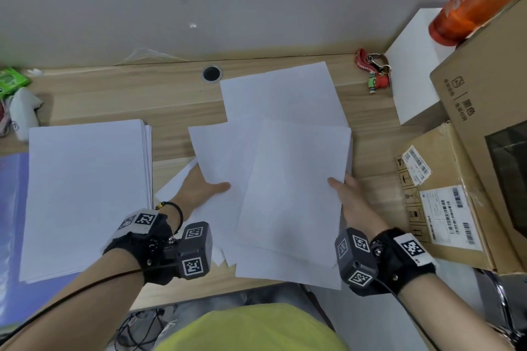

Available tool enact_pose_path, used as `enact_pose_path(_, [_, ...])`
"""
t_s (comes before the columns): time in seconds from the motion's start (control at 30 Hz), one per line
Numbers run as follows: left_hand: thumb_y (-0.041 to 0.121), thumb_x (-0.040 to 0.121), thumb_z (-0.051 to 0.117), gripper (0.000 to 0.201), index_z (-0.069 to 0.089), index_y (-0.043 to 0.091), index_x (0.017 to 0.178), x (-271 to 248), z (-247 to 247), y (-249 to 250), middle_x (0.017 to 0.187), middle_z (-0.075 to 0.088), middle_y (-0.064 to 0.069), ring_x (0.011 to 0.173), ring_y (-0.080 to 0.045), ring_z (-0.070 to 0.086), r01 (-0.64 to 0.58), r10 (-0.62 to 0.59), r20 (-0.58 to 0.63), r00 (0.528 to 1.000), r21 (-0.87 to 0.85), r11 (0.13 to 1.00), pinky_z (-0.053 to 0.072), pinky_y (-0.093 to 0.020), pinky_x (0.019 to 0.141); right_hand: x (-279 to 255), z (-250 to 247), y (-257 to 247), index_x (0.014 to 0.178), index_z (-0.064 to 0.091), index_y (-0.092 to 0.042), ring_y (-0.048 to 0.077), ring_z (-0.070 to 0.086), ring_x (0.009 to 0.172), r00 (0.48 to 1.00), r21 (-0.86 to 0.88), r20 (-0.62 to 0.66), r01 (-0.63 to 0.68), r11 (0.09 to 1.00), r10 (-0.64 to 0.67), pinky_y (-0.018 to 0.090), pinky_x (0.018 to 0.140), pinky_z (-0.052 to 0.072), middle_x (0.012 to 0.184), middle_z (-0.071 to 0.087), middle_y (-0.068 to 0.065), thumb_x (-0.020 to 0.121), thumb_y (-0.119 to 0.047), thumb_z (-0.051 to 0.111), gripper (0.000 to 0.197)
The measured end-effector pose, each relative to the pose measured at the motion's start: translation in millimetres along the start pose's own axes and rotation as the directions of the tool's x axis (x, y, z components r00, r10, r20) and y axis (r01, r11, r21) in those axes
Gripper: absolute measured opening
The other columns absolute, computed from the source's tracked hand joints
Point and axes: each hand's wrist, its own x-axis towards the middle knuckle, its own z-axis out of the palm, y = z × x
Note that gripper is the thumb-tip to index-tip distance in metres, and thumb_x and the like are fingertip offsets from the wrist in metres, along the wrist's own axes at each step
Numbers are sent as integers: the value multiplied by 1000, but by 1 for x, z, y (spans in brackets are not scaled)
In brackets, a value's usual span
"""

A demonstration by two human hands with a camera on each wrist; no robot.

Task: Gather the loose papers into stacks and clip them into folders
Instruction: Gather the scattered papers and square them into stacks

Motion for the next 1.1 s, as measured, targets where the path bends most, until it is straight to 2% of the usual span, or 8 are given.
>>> enact_pose_path(0.1, [31, 79, 77, 56, 54, 22, 129, 1, 3, 2, 118, 65, 3, 105, -20, 62, -61, 77, -125, 989, 126, 990, 51, -40, 91, -4, 19, 7, 120, 58, -19, 23, 61, 106, 999, 30, 46, 8, 1000, -9, 41, 97, 49, 115, 65, 1, 96, -7, 49, 28])
enact_pose_path(0.3, [44, 97, 48, 30, 59, 18, 107, -6, 0, 13, 89, 63, 6, 87, -20, 63, -30, 40, -250, 967, 43, 999, 48, -29, 69, -3, 17, 6, 120, 57, -16, 23, 59, 108, 997, 102, -55, 63, 993, -58, 40, 99, 46, 113, 64, 1, 94, -2, 46, 32])
enact_pose_path(0.4, [46, 101, 36, 38, 55, 18, 118, -4, -7, 6, 101, 63, 3, 93, -18, 60, 78, -80, -153, 985, -17, 997, 47, -32, 86, 2, 3, 4, 121, 55, -14, 24, 58, 104, 992, 114, -122, 46, 992, -32, 40, 95, 47, 115, 63, 5, 93, -4, 46, 31])
enact_pose_path(0.53, [18, 100, 48, 36, 47, 21, 136, -5, -10, -6, 123, 61, -1, 109, -21, 59, 44, -44, 3, 999, 25, 999, 47, -34, 93, 6, -9, 4, 123, 55, -11, 25, 57, 101, 995, 85, -103, 10, 996, -2, 38, 88, 48, 112, 61, 7, 94, -3, 45, 32])
enact_pose_path(0.7, [-2, 82, 70, 56, 50, 20, 129, -10, -8, -3, 121, 64, 0, 111, -20, 60, 52, -61, 174, 983, 57, 997, 48, -30, 92, 8, -5, -6, 124, 56, -9, 24, 59, 98, 1000, 76, 0, 21, 997, -21, 36, 83, 49, 113, 63, 8, 96, -4, 48, 30])
enact_pose_path(0.83, [10, 84, 70, 44, 56, 23, 123, -15, 6, 12, 118, 68, 0, 109, -20, 64, 73, -46, 249, 967, -98, 993, 51, -38, 96, 5, 20, -18, 111, 61, -16, 24, 61, 102, 993, 90, 85, 79, 993, -87, 40, 93, 48, 118, 64, 9, 96, -4, 48, 23])
enact_pose_path(0.93, [32, 83, 73, 43, 58, 26, 124, -16, 15, 22, 115, 70, 6, 104, -14, 68, 36, -10, 164, 986, -156, 987, 54, -34, 90, -8, 46, -23, 115, 58, -18, 20, 62, 102, 971, 57, 200, 117, 991, -127, 34, 93, 49, 117, 65, 4, 97, -4, 47, 26])
enact_pose_path(1.1, [33, 84, 72, 34, 62, 23, 115, -19, 16, 30, 103, 71, 10, 94, -10, 69, -66, 69, 12, 998, -148, 987, 56, -22, 73, -20, 64, -20, 116, 54, -23, 14, 61, 103, 958, -32, 247, 155, 987, -143, 26, 87, 49, 113, 64, -4, 96, -12, 50, 23])
